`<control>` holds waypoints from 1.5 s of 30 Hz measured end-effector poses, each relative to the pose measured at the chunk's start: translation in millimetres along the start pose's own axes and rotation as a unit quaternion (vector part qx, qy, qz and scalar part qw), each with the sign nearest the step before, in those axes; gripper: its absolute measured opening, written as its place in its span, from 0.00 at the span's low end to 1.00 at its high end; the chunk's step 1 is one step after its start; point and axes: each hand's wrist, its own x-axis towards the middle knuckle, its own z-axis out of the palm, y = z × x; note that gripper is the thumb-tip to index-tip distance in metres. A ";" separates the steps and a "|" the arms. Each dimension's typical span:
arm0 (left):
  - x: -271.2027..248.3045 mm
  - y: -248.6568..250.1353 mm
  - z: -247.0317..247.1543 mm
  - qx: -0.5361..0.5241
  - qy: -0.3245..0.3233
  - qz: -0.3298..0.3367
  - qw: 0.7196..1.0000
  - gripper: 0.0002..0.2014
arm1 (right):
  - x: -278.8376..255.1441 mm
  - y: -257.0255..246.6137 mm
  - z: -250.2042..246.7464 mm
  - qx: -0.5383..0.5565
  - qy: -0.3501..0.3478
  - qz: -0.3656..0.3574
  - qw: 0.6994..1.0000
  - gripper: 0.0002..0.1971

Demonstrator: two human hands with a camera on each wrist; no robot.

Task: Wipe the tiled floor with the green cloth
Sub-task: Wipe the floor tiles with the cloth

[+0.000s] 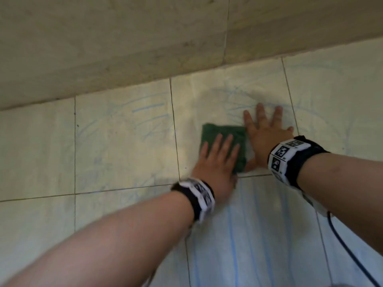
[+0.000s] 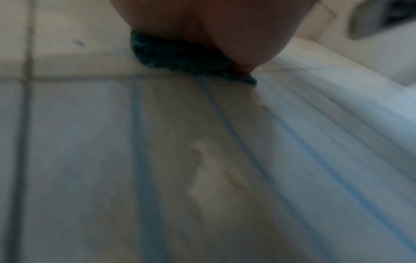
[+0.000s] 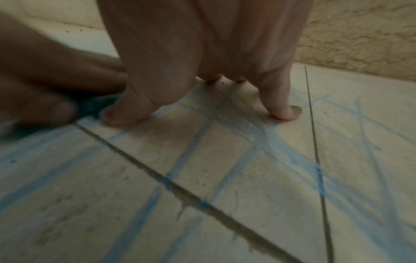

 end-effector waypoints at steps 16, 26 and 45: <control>-1.5 -194.5 -20.5 -0.119 0.046 -0.312 0.941 0.38 | 10.6 -76.1 -18.5 -0.049 0.030 -0.118 0.991 0.74; 44.8 -130.4 -40.1 -0.045 0.042 -0.112 0.992 0.37 | 23.0 -111.2 -26.3 -0.074 -0.020 -0.046 0.996 0.79; 19.9 -107.5 -27.5 -0.096 0.033 -0.165 0.981 0.38 | 12.8 -119.1 -30.8 -0.071 -0.013 -0.043 0.996 0.80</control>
